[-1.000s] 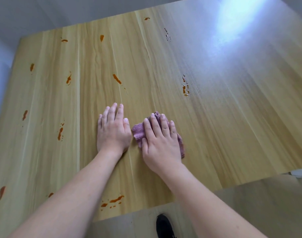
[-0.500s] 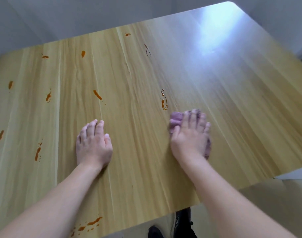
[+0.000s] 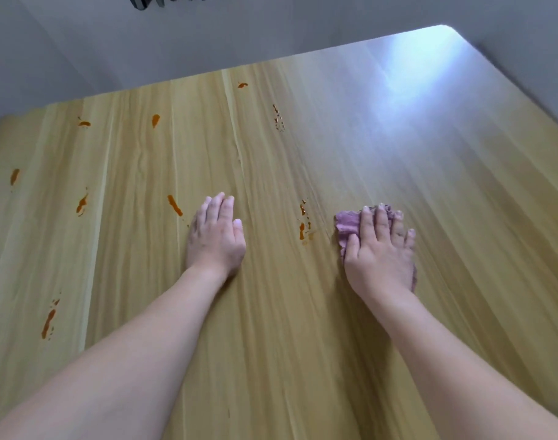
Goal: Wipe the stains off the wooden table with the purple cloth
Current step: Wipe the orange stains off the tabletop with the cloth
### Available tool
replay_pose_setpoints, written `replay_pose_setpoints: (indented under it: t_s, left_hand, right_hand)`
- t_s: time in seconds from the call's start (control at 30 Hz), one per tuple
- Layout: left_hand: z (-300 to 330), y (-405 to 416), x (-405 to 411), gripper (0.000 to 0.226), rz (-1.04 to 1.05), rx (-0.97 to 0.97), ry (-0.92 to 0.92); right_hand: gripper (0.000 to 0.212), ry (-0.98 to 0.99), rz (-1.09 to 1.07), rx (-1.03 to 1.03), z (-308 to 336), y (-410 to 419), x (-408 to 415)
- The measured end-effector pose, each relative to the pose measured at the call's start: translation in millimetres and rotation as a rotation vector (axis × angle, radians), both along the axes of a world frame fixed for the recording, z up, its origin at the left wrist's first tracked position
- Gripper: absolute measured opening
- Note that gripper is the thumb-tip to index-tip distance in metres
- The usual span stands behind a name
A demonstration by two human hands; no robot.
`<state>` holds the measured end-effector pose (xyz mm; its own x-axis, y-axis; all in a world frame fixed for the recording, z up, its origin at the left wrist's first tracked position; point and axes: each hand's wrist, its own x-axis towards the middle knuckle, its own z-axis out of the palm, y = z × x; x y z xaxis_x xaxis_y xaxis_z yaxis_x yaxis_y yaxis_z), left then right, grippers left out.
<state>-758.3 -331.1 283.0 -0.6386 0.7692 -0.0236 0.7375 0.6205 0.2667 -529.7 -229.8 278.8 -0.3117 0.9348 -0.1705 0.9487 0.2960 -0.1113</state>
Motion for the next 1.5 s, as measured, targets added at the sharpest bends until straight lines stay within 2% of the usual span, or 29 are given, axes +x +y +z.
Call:
replay_pose_setpoints:
  t_s: [0.1,0.27,0.4,0.57,0.67,0.8,0.9,1.0,1.07,1.2,1.3,1.37,1.5]
  left_hand:
    - [-4,-3,2,0.051,0.025,0.050,0.000]
    - [-6,-2,1,0.055,0.047,0.087,0.041]
    - [-8,-2,1,0.059,0.076,0.091,0.060]
    - [-8,-3,3,0.058,0.084,0.083,0.056]
    - [-7,-3,5,0.059,0.096,0.085,0.053]
    - [-5,-2,2,0.060,0.098,0.100,0.037]
    - [-4,-2,0,0.060,0.091,0.117,0.036]
    - [-4,-2,0,0.057,0.091,0.113,0.036]
    - [-4,-2,2,0.057,0.100,0.110,0.036]
    - [-3,-2,3,0.057,0.108,0.092,0.031]
    - [-4,-1,1,0.057,0.096,0.081,0.040]
    - [-3,0,0,0.057,0.098,0.073,0.039]
    - [1,0,0,0.060,0.078,0.028,0.042]
  right_hand:
    - [0.069,0.043,0.013,0.064,-3,-8,-30]
    - [0.061,0.222,0.323,0.034,-2,-56,-98]
    - [0.060,0.216,0.460,0.016,-7,-18,-89]
    - [0.060,0.034,0.055,0.013,-3,87,-45]
    - [0.061,0.058,-0.056,0.028,-3,83,-60]
    - [0.061,0.198,0.163,0.074,-7,7,-112]
    - [0.059,0.273,0.389,-0.004,-1,-45,-126]
    - [0.057,0.271,0.542,-0.015,-3,-30,-111]
    - [0.060,0.226,0.491,0.008,-3,7,-94]
    - [0.061,0.042,0.179,-0.002,2,85,-69]
    - [0.064,0.073,0.069,0.024,-2,79,-82]
    - [0.066,0.151,0.155,0.057,-3,43,-100]
    - [0.059,0.242,0.478,0.013,2,-23,-111]
